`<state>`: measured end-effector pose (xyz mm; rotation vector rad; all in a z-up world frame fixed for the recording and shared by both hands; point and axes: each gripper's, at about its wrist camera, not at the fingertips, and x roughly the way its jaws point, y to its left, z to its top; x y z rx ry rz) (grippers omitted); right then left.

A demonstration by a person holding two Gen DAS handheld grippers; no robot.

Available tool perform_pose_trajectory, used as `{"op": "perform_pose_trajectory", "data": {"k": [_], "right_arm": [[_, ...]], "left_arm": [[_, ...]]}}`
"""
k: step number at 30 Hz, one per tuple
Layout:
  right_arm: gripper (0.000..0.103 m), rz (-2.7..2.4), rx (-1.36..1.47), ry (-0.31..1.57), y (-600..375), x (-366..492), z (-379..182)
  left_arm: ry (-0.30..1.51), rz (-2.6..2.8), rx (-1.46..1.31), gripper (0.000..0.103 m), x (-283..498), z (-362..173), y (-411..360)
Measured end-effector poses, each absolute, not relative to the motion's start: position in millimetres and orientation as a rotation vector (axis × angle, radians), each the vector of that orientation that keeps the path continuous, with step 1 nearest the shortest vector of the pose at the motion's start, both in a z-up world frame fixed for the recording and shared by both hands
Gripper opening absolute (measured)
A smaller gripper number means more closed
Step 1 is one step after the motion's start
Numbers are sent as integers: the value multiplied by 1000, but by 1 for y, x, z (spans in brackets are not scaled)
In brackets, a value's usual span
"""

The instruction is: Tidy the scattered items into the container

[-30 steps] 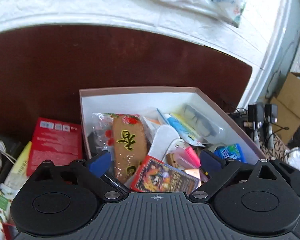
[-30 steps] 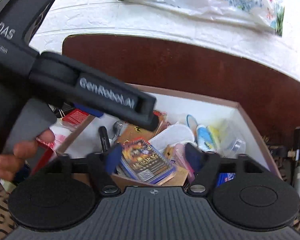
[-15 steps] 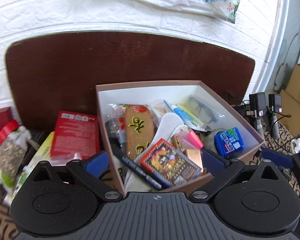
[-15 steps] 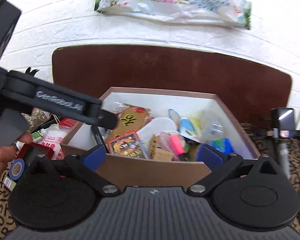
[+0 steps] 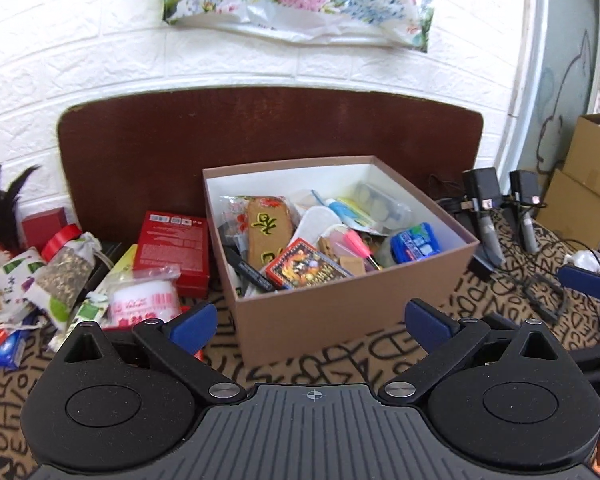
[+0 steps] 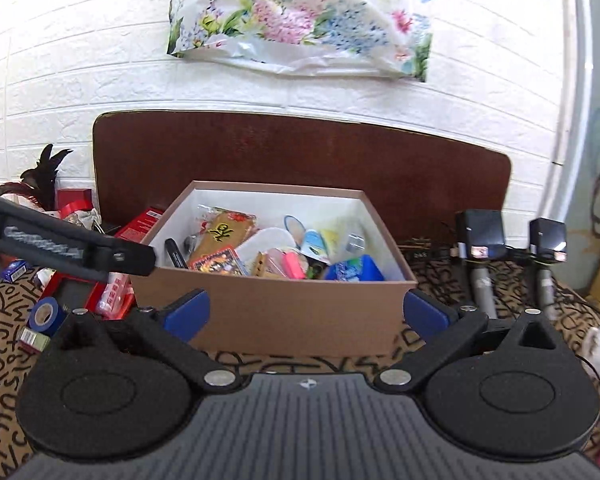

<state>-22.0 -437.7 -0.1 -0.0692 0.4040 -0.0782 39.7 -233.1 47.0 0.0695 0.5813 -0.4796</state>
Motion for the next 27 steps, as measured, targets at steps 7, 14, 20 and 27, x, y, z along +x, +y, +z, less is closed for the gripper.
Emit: {"op": "perform_pose_trajectory", "data": {"k": [7,14,20,27], "right_arm": [[102,-115,-56,404,-447,-45,3],[102,-107,-92,408,-444,-54,4],[102,-109,-89,418,-443,-56,2],[102,-110,-97,430,-441,-55,-1]], "left_arm": [[526,-499,72,103,9,48,-228],[540,-421,118,103,6,40,-234],[558,-466,100,103,3,38,-236],[558,-477,110,103,-2,34,-239]]}}
